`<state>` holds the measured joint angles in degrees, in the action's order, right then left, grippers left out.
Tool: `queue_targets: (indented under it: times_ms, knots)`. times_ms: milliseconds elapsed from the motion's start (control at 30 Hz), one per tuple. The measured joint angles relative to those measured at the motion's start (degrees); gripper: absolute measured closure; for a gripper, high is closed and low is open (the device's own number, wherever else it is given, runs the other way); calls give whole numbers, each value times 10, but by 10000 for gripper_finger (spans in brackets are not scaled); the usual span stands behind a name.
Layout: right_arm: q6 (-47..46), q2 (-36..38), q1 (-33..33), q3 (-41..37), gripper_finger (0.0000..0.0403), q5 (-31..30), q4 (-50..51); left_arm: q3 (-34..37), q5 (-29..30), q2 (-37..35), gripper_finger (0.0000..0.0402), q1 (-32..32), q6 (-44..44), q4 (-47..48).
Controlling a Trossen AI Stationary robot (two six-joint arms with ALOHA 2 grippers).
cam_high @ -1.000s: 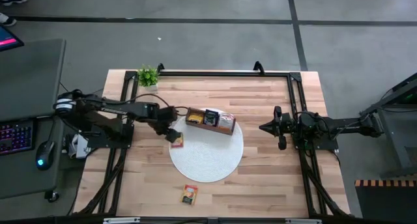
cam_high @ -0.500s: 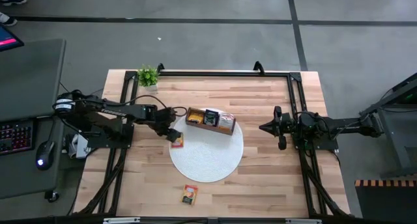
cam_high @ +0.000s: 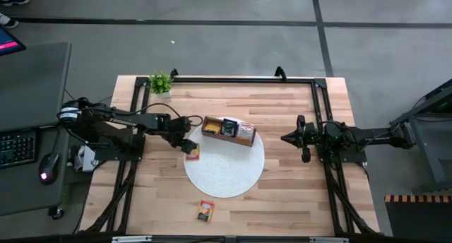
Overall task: Pick & Place Tea
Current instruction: Put the orange tea bag into the left section of the wooden organizer
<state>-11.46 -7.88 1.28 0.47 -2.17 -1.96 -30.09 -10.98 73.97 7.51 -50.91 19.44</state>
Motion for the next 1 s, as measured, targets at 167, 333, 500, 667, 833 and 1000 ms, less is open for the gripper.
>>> queue_targets:
  times_ms: [167,333,500,667,833,1000]
  knots:
    - [0,0,0,0,391,0,0,0,0,0,175,0,-4,-4]
    - [0,0,0,0,391,0,0,0,0,0,175,0,-4,-9]
    - [0,0,0,0,391,0,0,0,-11,0,175,0,-6,-24]
    - [0,0,0,0,391,0,0,0,-13,0,175,0,-9,-30]
    - [0,0,0,0,391,0,0,0,-16,0,175,0,-8,-30]
    - [0,0,0,0,391,0,0,0,-17,0,175,0,-5,-27]
